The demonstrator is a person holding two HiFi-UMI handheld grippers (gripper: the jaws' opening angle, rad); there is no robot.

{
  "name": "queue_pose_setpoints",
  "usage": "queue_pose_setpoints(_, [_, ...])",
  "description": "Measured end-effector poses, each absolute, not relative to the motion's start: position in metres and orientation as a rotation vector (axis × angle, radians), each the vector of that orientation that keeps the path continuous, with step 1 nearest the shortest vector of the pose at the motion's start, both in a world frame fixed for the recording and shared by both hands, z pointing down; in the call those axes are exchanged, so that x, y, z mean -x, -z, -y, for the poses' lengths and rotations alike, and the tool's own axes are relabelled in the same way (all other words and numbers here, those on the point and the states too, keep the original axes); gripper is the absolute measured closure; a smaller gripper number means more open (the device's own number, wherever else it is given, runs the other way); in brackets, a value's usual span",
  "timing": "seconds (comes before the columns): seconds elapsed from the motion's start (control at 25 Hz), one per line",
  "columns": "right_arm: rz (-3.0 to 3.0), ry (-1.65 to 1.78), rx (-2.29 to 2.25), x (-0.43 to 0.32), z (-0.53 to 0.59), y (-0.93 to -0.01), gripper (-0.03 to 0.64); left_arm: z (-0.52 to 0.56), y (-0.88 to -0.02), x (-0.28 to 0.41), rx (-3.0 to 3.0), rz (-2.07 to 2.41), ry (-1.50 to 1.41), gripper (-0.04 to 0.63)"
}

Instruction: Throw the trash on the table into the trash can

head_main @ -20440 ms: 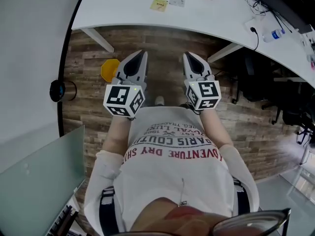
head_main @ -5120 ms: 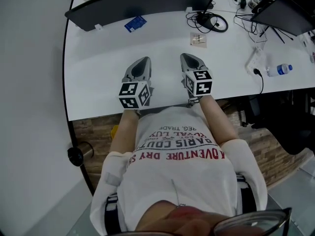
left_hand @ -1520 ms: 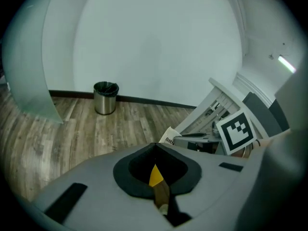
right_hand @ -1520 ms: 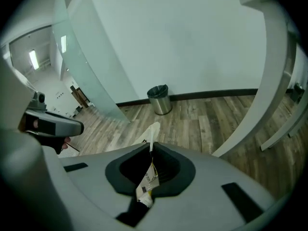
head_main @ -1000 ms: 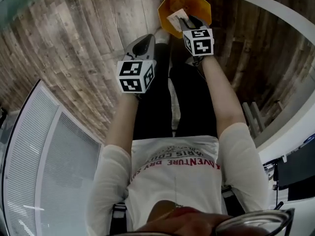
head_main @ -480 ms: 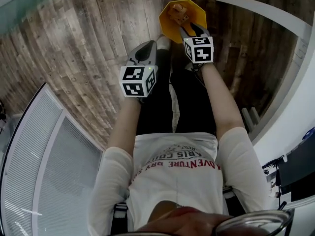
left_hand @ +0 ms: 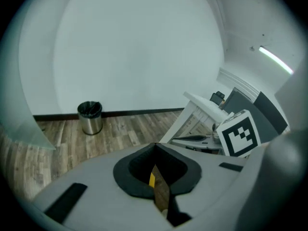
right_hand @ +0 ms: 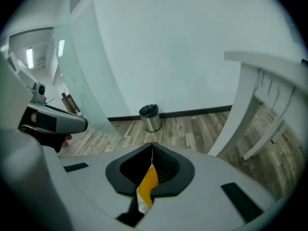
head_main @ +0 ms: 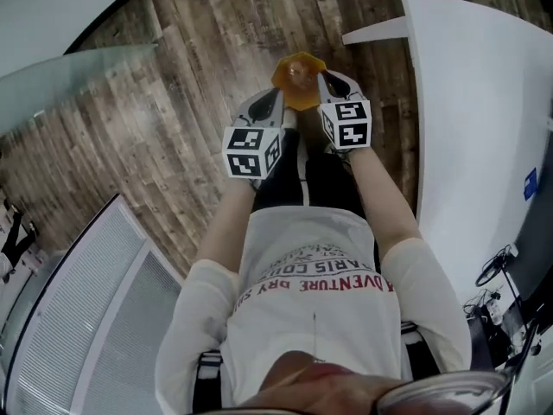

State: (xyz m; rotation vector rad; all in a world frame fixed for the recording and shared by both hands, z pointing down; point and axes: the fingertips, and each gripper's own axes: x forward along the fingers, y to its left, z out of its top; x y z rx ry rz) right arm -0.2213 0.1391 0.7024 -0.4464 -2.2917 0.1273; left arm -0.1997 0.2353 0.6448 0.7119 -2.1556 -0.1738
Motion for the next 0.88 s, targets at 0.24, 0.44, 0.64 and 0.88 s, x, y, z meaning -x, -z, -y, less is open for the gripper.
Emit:
queue_pose_setpoints(0.24, [2.484,-0.227,0.214,0.212,-0.070,-0.560,0.591,-0.157,-0.526,0.211,-1.023,2.174,0.057,0.572])
queue_pose_setpoints(0.44, [2.571,-0.276,0.007,0.162,0.004,-0.478,0.591,-0.073,-0.457,0.178,-1.287,2.127,-0.034,0.572])
queue_pose_setpoints(0.64, [2.641,-0.293,-0.377,0.083,0.123,-0.426,0.591,0.053,-0.414,0.125,-1.653,1.994,-0.152,0.572])
queue_pose_setpoints(0.88, [2.644,-0.313,-0.811,-0.054,0.229,-0.391,0.591,0.164,-0.371,0.018,-1.987,1.842,-0.151,0.572])
